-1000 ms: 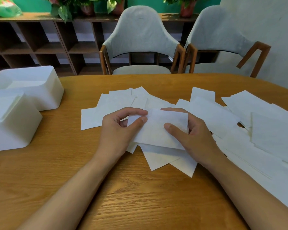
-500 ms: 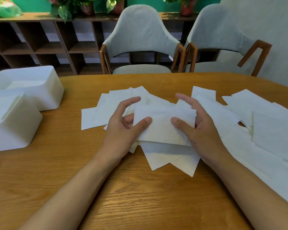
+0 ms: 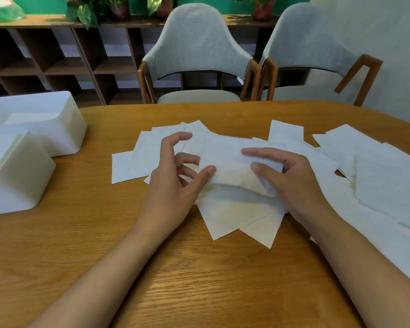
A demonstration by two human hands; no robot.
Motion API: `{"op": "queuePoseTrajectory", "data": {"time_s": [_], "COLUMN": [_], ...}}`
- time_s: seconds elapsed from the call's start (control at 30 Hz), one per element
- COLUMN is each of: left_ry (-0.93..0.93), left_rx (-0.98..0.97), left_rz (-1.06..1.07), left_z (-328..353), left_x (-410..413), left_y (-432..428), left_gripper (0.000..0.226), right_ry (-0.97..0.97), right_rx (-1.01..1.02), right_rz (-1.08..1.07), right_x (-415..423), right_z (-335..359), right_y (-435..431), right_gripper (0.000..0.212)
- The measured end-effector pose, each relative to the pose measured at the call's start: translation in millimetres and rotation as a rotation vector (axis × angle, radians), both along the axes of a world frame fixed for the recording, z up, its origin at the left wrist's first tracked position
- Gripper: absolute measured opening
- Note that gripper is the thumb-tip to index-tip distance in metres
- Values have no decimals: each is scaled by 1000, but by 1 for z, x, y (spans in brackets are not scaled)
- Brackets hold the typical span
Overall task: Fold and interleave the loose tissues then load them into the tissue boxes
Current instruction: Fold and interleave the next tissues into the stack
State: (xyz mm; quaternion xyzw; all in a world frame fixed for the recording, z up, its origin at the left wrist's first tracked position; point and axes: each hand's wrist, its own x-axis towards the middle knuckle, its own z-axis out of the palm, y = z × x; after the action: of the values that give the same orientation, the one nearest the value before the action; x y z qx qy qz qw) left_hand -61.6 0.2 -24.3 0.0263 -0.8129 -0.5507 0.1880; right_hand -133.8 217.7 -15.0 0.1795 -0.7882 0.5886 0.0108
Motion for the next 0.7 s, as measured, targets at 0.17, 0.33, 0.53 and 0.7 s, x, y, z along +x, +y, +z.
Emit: {"op": "queuePoseTrajectory", "data": {"time_s": [0.17, 0.33, 0.53, 0.7], "left_ry": [-49, -45, 26, 172], "left_rx": [-558, -594, -643, -637], "left_rz": [-88, -129, -138, -165], "left_z": [-9, -13, -10, -9], "left_x": [-1, -4, -4, -3], "left_y": [-10, -12, -14, -12], "left_gripper": [36, 31, 11, 10], "right_ry": [32, 42, 30, 36], "right_rx": [-48, -21, -16, 5], "right_rz": [-178, -194, -188, -194], "right_x": [-8, -9, -9, -8], "right_z": [-4, -7, -8, -7], "right_y": [4, 3, 2, 1], "right_gripper": [28, 27, 26, 26]}}
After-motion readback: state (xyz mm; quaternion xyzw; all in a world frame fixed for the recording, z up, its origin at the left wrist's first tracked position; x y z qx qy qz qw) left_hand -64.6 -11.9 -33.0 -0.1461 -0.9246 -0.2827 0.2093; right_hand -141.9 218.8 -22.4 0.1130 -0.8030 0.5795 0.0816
